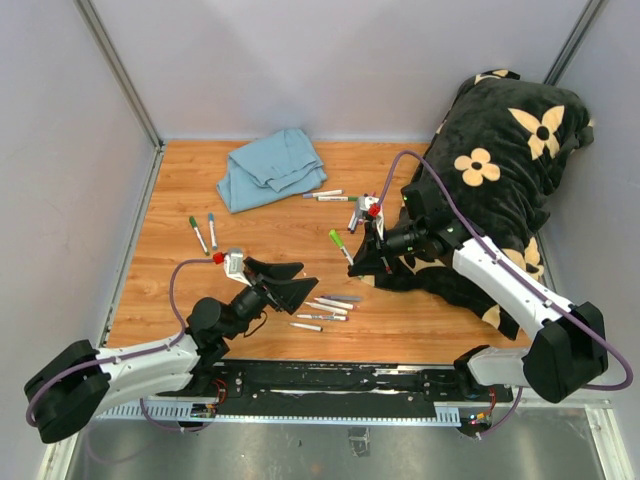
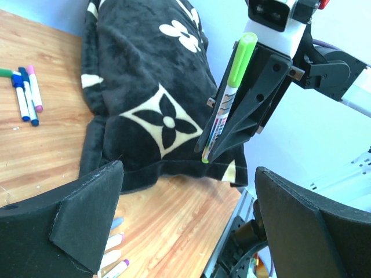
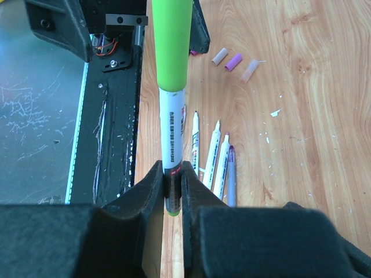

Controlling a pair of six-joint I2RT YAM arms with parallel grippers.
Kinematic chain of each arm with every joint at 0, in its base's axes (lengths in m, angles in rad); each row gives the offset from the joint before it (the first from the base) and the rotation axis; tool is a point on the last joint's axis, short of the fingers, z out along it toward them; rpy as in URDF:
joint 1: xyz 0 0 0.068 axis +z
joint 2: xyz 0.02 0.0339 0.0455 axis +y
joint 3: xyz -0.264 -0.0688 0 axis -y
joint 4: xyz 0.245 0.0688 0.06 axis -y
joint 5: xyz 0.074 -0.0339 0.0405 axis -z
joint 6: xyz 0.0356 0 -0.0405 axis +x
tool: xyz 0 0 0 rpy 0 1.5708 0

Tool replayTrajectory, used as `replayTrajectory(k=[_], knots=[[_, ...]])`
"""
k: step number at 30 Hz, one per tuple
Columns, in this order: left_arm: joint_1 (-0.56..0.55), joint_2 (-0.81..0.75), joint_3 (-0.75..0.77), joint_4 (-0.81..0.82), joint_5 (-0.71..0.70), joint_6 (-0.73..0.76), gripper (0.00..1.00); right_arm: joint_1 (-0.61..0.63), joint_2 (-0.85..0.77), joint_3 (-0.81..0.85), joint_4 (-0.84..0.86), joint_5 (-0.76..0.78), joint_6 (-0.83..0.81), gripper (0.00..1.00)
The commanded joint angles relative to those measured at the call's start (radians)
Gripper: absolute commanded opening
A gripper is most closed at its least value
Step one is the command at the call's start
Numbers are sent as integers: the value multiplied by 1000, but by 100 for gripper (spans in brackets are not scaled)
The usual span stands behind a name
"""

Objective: Open the pen caps
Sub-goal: Pick up the pen from the center of the board.

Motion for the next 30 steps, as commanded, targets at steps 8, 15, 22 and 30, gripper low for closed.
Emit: replayTrajectory(k=[8,15,22,30], knots=[[47,10,-27,116,114,-62,99,-23,13,22,-9,-37,-19,7],[47,-6,-28,108,113,-54,99,-22,19,22,-8,-43,-18,7],[48,-4,-18,116,119,-46,99,-21,20,21,-8,-48,-16,7],[53,15,23,121,125,-30,99,-21,32,21,-9,-62,-12,7]])
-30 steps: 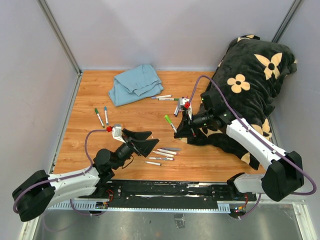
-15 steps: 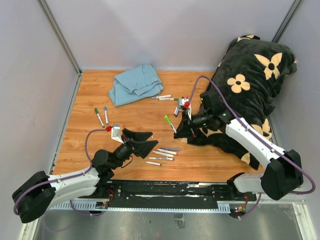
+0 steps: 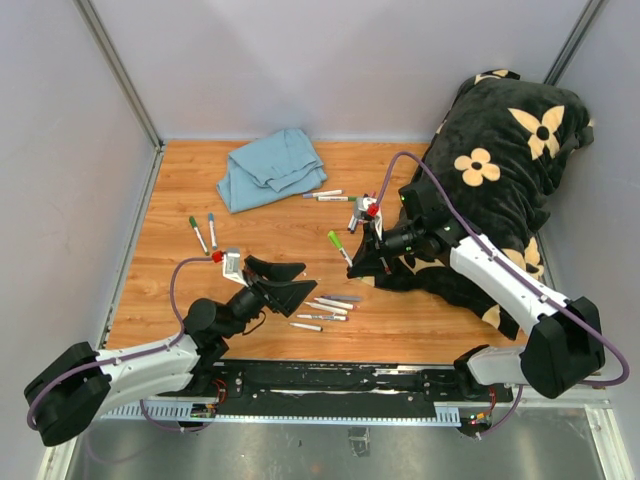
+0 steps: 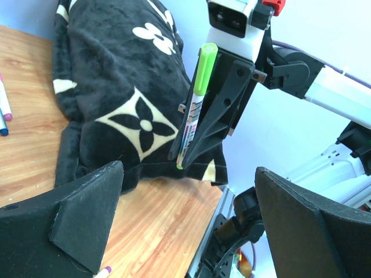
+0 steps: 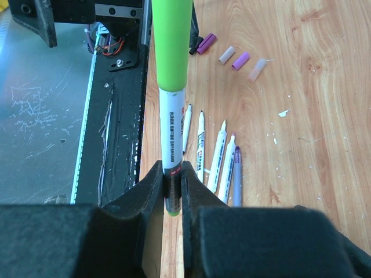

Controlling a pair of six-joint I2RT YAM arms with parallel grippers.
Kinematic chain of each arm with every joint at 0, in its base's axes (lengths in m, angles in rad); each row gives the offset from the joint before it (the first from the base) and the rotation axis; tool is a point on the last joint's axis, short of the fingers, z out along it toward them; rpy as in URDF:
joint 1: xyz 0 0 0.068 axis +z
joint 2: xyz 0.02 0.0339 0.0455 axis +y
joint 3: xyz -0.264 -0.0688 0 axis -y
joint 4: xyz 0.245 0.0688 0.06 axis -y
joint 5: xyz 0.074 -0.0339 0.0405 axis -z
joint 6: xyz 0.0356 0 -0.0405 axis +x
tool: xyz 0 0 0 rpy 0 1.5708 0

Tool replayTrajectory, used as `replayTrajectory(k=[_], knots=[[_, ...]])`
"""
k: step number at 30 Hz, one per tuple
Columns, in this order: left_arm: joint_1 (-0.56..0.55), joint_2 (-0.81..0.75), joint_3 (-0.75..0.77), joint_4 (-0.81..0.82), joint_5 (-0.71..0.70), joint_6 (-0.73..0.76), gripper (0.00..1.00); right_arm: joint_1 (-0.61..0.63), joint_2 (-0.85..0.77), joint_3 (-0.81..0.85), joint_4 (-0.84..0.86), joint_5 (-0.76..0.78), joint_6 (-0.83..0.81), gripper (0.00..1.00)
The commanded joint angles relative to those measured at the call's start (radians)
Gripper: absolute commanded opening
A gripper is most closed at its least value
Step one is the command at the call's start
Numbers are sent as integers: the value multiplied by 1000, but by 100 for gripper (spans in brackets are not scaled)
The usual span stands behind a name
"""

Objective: Open the pen caps
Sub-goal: Pick up the pen from the center of the board, then open the pen cap from the pen.

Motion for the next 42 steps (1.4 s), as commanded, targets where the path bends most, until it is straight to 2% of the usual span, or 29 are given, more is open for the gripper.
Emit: replayTrajectory(k=[1,14,23,30,34,37,39,42], knots=[[14,18,45,56,22,22,99,-21,10,21,-6,-36,-10,7],[54,171,113,184,96,-16,99,-21,10,23,-6,-49,-7,7],[54,274,216,142,86,27,99,-21,5,23,-6,-60,-4,7],[54,334,287,118,87,43,91,-21,9,23,-7,-71,-1,7],[54,366,344,79,106,59,81,-21,9,23,-7,-74,0,7],[54,388,372,68,120,69,66,-21,8,24,-7,-76,0,7],[56,402,394,53,132,71,50,-21,7,23,-7,-76,0,7],[57,420,413,40,154,68,19,-21,5,23,-8,-78,1,7]])
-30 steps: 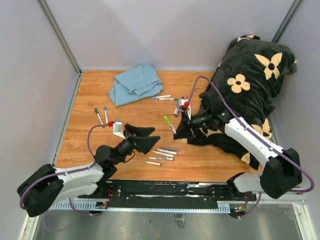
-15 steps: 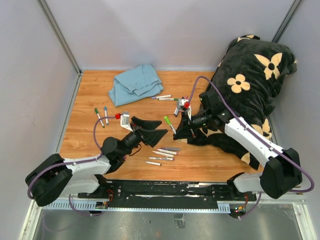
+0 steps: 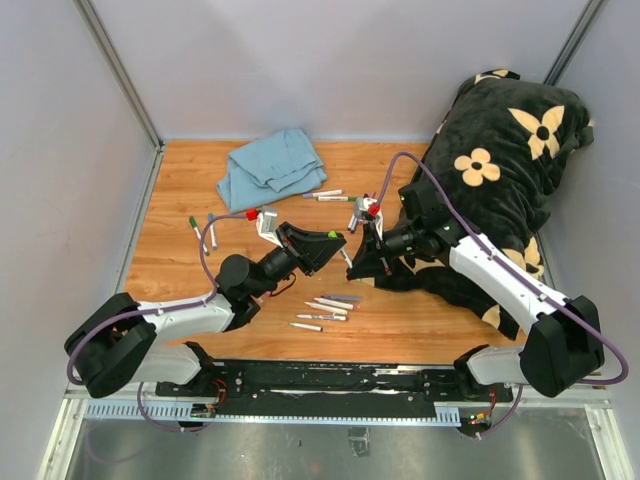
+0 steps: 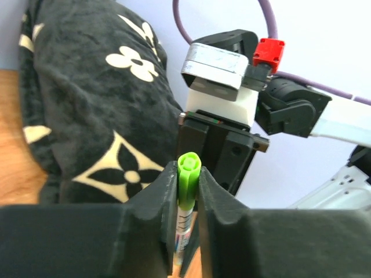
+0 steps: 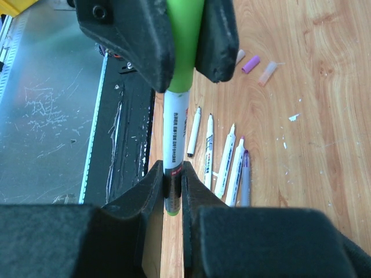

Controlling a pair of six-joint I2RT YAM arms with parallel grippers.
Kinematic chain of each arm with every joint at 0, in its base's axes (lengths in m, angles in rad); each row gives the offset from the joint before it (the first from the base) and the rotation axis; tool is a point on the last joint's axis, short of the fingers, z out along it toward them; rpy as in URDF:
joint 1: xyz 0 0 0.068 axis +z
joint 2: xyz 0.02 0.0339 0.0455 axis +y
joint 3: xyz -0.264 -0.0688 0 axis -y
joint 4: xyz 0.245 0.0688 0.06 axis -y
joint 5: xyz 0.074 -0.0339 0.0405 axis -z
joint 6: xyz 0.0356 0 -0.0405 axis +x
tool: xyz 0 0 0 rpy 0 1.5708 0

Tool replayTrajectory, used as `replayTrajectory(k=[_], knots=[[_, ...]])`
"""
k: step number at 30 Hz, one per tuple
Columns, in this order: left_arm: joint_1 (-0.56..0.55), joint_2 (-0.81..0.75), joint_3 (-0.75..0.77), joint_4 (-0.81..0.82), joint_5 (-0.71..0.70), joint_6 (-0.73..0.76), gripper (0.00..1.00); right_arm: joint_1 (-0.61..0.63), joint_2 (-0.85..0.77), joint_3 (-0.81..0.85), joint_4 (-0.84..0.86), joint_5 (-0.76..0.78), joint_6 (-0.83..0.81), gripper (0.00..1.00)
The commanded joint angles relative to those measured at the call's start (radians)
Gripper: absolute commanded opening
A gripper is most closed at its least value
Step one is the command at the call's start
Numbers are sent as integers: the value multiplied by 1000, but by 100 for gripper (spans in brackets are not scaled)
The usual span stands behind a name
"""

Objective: Open the pen caps
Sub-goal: Open the pen cap from the pen.

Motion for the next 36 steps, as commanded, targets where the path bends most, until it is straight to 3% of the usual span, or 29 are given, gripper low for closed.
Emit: replayTrajectory(k=[1,2,3,9,12,15,20,22,26,28,32,36], knots=[[9,25,42,-17,47,23,10,-21,-4,22,-5,-34,-1,7],[10,27,44,-16,54,23,3,-21,-4,23,-5,-33,0,7],[11,28,44,-14,59,24,1,-21,-5,23,-5,-34,-1,9],[11,26,26,22,57,7,0,-22,-10,26,5,-30,28,37],[11,42,12,60,57,-25,0,-22,-32,16,72,-26,106,45],[10,73,4,118,51,-63,0,-22,-64,-42,208,-10,233,47],[9,115,0,182,39,-100,0,-22,-84,-115,373,32,368,40],[9,119,-4,196,20,-101,0,-21,-78,-115,375,35,374,27],[9,90,-6,186,-23,-81,0,-17,-60,-113,371,38,382,14],[10,67,-5,171,-48,-70,0,-12,-50,-108,368,38,390,3],[41,-11,-1,118,-152,-46,0,2,-41,-103,364,19,392,1],[164,-105,43,41,-221,-79,0,20,-26,-106,362,8,379,1]])
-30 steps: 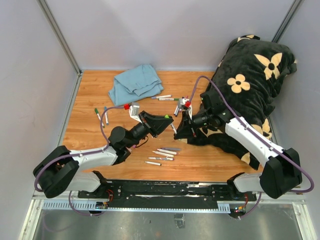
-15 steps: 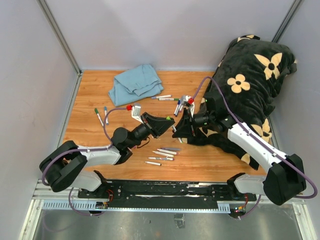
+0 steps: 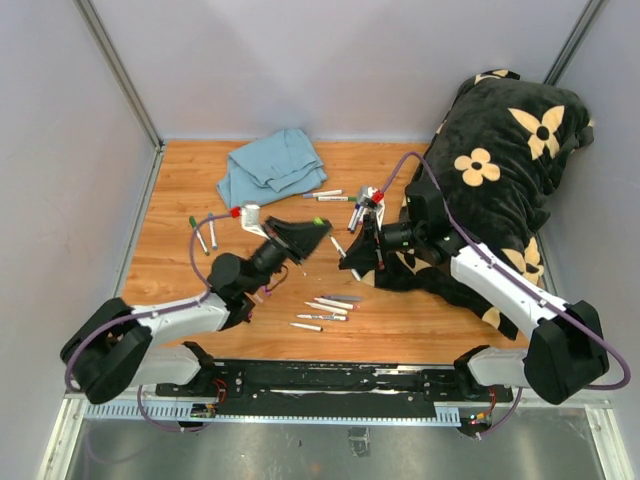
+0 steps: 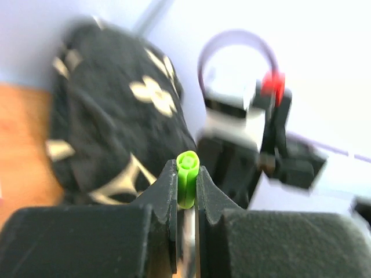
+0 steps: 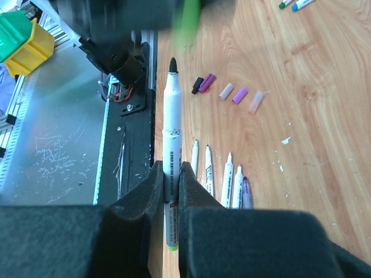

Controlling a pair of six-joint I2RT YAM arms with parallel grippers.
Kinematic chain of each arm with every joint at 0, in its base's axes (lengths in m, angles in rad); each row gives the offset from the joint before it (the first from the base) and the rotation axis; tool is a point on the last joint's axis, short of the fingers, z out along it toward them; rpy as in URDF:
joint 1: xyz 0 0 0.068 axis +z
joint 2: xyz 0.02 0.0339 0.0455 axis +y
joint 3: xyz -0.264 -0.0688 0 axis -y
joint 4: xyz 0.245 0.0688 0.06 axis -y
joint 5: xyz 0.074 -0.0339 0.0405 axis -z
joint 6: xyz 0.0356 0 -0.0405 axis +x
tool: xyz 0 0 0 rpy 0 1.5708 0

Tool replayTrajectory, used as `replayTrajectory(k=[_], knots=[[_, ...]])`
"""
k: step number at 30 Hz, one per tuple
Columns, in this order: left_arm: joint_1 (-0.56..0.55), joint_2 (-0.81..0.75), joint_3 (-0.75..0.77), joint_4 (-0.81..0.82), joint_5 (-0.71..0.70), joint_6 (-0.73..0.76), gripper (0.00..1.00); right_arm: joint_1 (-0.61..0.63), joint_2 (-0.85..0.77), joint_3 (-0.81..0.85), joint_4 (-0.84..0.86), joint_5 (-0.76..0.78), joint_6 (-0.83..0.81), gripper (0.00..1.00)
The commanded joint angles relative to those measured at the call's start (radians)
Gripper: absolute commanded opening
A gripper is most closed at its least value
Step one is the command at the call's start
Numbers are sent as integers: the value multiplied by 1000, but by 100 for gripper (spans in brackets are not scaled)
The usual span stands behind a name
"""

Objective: Open the pen caps
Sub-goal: Open the pen cap from the pen.

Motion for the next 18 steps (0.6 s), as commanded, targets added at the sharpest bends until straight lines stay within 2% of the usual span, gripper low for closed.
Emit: replayTrajectory(k=[1,6,9,13,18], knots=[[159,-130,67,3,-189,-15,0,25,20,-10,-26,-30,-3,1],[256,-176,142,-72,-176,-52,0,47,34,-12,-29,-35,-27,1],[264,-234,132,-156,-146,-33,0,47,28,39,-159,49,-176,1],[263,-383,-7,-285,-133,-37,0,24,25,112,-380,136,-388,3],[264,-579,-194,-467,-159,-102,0,9,21,110,-394,192,-429,7]])
